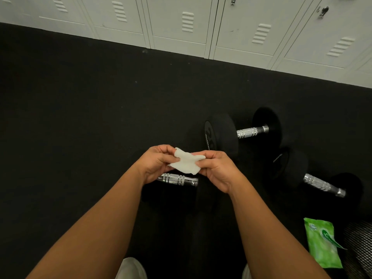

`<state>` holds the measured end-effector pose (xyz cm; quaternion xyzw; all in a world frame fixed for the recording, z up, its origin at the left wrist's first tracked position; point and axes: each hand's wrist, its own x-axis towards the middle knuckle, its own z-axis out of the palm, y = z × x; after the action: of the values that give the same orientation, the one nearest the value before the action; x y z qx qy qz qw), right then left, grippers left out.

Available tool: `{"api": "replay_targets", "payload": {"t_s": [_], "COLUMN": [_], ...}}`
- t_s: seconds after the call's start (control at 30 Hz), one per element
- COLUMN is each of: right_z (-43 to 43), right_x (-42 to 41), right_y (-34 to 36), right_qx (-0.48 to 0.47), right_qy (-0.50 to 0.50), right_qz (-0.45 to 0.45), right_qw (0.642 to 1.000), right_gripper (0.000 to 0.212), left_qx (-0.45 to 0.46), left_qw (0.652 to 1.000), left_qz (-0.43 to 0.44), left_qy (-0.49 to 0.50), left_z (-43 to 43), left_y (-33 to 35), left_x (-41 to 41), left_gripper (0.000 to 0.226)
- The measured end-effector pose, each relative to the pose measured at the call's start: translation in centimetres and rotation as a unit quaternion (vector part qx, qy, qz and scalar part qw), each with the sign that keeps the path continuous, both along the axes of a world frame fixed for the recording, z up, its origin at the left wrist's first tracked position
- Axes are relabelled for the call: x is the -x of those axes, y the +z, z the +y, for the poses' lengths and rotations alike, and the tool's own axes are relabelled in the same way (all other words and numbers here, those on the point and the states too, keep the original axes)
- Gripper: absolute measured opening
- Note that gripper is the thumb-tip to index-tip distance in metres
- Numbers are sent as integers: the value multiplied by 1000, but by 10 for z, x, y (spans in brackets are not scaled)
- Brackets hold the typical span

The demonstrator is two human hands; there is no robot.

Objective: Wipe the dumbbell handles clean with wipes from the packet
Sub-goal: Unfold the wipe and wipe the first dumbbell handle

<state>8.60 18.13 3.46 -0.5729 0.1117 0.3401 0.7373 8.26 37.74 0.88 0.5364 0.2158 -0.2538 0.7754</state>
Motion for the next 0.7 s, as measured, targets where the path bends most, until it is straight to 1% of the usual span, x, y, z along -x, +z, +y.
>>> {"api": "replay_targets", "payload": {"t_s": [0.17, 0.27, 0.3, 0.37, 0.4, 0.43, 0.5, 0.57, 0.6, 0.7], "right_z": [0, 7, 10, 16, 19, 22, 28, 34, 36, 38], "right_x": [4, 4, 4, 6, 7, 8, 11, 13, 14, 19], "right_y": [3, 1, -1, -5, -7, -8, -10, -12, -14, -18], "right_qx": [-56, -47, -40, -36, -36, -34, -24, 6, 26, 89], "right_qy": [-6, -40, -58, -106, -130, -149, -174, -180, -174, -125], "right_qz": [6, 18, 16, 14, 14, 17, 22, 25, 24, 7], "right_qw": [998, 998, 997, 994, 991, 988, 984, 983, 984, 988], "right_gripper": [24, 24, 23, 19, 19, 20, 23, 26, 27, 29], "left_qx": [23, 74, 110, 194, 225, 243, 250, 250, 250, 227], "left_qw": [996, 986, 975, 945, 934, 933, 943, 949, 950, 951], "left_qz": [37, 64, 78, 99, 96, 87, 68, 57, 52, 54], "left_qy": [74, 138, 175, 246, 259, 251, 212, 185, 181, 201], "left_z": [-10, -20, -24, -30, -33, -37, -47, -54, -56, -57], "left_y": [-4, -7, -9, -16, -19, -20, -18, -14, -12, -12], "left_x": [3, 9, 12, 18, 22, 27, 35, 40, 40, 37], "left_gripper": [16, 10, 17, 44, 56, 65, 73, 72, 68, 44]}}
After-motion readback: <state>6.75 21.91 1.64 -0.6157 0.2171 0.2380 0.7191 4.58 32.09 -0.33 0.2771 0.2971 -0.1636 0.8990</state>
